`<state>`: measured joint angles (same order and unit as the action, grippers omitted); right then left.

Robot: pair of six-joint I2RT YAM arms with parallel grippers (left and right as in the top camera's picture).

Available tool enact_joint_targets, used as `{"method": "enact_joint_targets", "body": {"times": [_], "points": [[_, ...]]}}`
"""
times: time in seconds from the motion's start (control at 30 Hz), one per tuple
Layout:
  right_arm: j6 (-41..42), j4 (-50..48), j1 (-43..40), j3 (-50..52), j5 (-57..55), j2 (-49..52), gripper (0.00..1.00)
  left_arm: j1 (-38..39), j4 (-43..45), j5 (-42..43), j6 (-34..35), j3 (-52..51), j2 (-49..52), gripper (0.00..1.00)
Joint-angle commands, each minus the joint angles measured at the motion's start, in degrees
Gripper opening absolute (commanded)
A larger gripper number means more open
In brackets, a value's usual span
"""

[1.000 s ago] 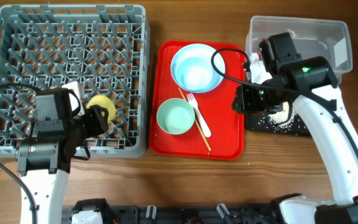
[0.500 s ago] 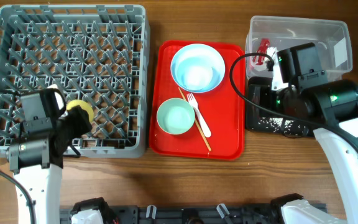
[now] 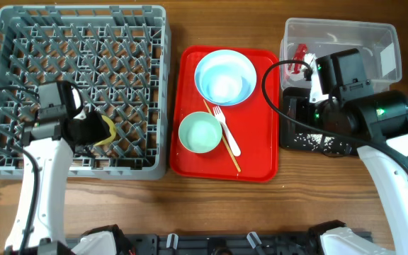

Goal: Sort waste into correct bins and load items into the dishwasher rack
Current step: 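Place the yellow cup into the dish rack with the left gripper, then grasp the green bowl on the red tray with the left gripper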

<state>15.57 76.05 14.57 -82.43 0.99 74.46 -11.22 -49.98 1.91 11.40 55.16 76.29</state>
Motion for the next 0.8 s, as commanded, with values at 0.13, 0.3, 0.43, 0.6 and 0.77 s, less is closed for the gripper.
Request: {"method": "enact_joint_targets", "body": {"times": [0.13, 0.3, 0.43, 0.6, 0.77], "points": [[0.94, -0.37, 0.2, -0.59, 1.14, 0.0, 0.54, -0.31, 2.51, 0.37, -0.68, 0.96, 3.15, 0.95], [0.96, -0.35, 0.2, -0.59, 1.16, 0.0, 0.61, -0.31, 0.7, 0.37, -0.68, 4.09, 3.1, 1.0], [0.96, -1.25, 0.2, -0.59, 1.18, 0.0, 0.78, 0.87, -3.52, 1.73, -0.44, 11.8, 1.73, 1.0], [1.11, -3.52, 0.13, -0.59, 0.85, 0.0, 1.0, 10.16, -0.48, 5.66, 4.55, 15.37, -0.72, 1.0], [2.47, -8.39, -6.51, -0.59, 5.9, 0.02, 1.0, 23.23, 4.24, 10.12, 6.01, 15.34, -0.33, 1.0]]}}
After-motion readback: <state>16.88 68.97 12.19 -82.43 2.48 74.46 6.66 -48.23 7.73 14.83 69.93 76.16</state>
